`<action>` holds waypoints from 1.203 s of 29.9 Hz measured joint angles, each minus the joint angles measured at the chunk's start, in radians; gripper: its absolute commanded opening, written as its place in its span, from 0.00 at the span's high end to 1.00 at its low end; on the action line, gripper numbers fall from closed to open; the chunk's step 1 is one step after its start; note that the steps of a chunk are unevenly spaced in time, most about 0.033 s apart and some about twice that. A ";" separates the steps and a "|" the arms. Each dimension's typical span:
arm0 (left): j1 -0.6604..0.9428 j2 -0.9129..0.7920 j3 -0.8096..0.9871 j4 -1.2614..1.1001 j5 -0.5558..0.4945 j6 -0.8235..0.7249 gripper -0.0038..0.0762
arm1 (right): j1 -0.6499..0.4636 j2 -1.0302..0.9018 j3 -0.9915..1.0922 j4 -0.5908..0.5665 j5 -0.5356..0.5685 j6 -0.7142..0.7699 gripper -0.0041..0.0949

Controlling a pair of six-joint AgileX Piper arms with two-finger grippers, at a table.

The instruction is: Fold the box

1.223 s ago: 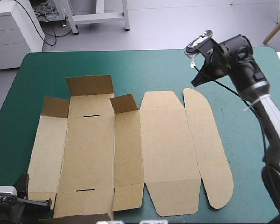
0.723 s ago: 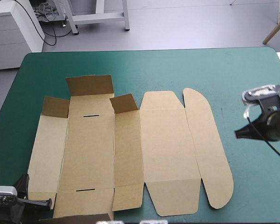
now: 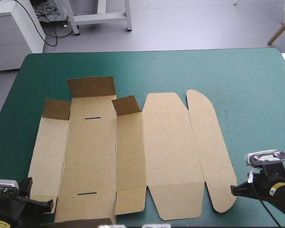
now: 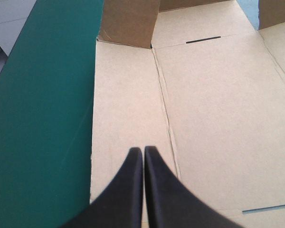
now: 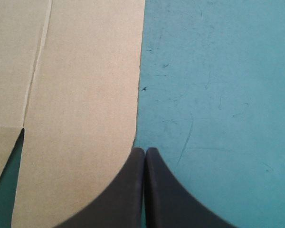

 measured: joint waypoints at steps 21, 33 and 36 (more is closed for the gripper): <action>0.000 0.587 -0.277 -0.021 0.110 -0.081 0.96 | 0.000 0.000 0.000 0.000 -0.008 -0.001 0.98; 0.258 0.957 -0.416 -0.104 -0.014 -0.087 0.96 | 0.000 0.000 0.000 0.000 -0.008 -0.001 0.98; 0.403 1.002 -0.470 -0.162 0.003 -0.046 0.96 | 0.000 0.000 0.000 0.000 -0.008 -0.001 0.98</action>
